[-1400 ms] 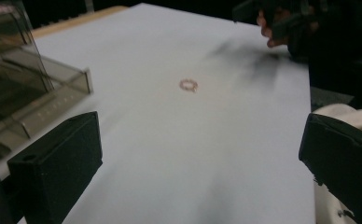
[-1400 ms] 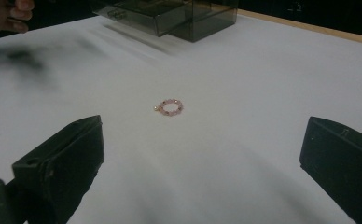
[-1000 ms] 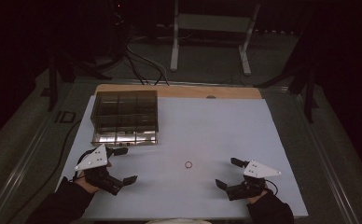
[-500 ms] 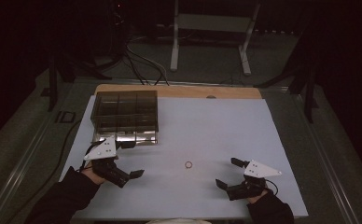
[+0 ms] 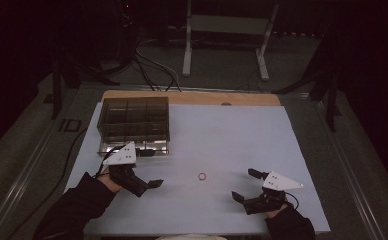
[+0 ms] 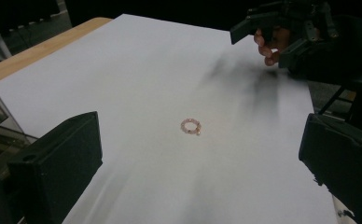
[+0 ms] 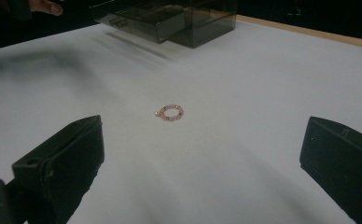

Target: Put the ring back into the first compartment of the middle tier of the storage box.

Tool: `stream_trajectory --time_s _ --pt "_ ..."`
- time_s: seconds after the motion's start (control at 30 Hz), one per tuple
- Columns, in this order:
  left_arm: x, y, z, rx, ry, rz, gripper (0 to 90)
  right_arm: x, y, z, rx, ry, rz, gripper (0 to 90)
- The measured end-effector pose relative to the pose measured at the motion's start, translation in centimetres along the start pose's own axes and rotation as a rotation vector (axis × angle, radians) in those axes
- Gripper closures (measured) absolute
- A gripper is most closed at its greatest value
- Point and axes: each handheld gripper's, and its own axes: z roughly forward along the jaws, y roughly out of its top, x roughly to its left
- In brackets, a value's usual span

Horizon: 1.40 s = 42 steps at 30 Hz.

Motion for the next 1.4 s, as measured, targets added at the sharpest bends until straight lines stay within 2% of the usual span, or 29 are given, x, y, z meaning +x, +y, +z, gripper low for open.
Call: stream_trajectory --time_s 0.13,0.47,0.63,0.8,0.9,1.0,1.27,1.4 --pt "0.0 0.3 0.7 0.011 -0.019 -0.001 0.9 -0.1 0.0 0.0 -0.002 -0.002 0.003 0.0" --pt "0.2 1.7 2.5 0.021 -0.035 0.012 0.9 0.0 -0.1 0.1 0.006 0.007 0.004 0.0" --pt "0.5 1.9 3.3 0.028 -0.035 -0.003 0.9 0.0 -0.1 0.1 0.009 0.005 0.004 0.0" --pt "0.4 2.1 4.3 0.046 -0.042 0.007 0.9 -0.1 -0.1 0.1 0.008 0.006 0.006 0.0" --pt "0.4 2.4 4.9 0.033 -0.051 -0.004 0.9 0.0 -0.1 0.1 0.008 0.005 0.002 0.0" --pt "0.3 2.7 5.5 0.044 -0.043 0.009 1.0 0.0 -0.1 0.1 0.011 0.007 0.004 0.0" --pt "0.1 3.3 7.2 0.066 -0.032 -0.004 1.0 0.0 -0.1 0.1 0.009 0.008 0.0 0.0" --pt "0.0 3.4 8.3 0.102 0.006 -0.01 1.0 0.0 0.0 0.1 0.01 0.008 -0.001 0.0"
